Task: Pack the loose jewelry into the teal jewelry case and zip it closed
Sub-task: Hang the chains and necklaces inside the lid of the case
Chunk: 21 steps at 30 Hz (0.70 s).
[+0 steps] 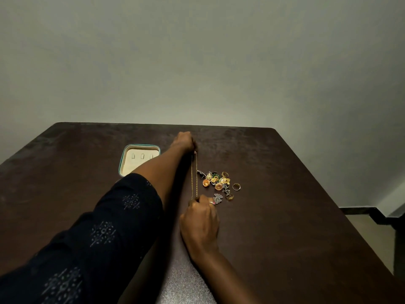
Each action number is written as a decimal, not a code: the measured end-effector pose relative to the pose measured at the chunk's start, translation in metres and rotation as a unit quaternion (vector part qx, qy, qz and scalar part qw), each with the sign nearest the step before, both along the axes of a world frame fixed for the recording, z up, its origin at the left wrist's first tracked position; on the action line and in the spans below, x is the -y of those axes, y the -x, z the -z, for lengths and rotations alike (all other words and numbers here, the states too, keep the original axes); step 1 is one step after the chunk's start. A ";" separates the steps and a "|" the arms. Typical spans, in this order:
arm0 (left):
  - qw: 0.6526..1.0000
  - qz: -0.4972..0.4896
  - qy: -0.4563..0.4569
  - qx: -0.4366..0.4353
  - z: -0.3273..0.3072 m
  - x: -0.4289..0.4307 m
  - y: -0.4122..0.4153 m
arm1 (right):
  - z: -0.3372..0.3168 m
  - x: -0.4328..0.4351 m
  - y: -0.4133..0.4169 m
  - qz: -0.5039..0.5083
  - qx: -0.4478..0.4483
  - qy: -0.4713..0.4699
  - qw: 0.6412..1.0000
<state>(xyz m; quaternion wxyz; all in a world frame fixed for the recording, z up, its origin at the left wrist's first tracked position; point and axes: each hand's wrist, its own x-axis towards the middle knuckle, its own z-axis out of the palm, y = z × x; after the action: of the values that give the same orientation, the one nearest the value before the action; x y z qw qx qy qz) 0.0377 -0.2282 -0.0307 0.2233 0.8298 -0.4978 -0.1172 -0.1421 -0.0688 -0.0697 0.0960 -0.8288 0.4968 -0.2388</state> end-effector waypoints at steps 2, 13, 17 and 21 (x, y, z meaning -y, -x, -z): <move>1.000 0.005 -0.004 0.001 0.000 -0.001 0.001 | 0.001 -0.001 0.001 -0.003 0.005 0.011 1.000; 0.999 0.029 0.019 0.019 -0.010 -0.012 -0.008 | 0.001 -0.004 0.001 0.010 0.046 0.065 0.997; 0.998 0.055 0.019 0.015 -0.031 -0.036 -0.017 | 0.000 -0.002 0.000 0.013 0.052 0.062 0.997; 0.998 0.051 0.043 0.021 -0.043 -0.075 -0.030 | -0.009 0.003 -0.007 -0.011 0.038 0.043 0.998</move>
<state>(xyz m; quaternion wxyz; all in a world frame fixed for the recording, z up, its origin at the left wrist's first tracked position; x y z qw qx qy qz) 0.0677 -0.1528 0.0118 0.2423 0.7954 -0.5484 -0.0891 -0.1351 -0.0715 -0.0609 0.0815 -0.8281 0.4726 -0.2905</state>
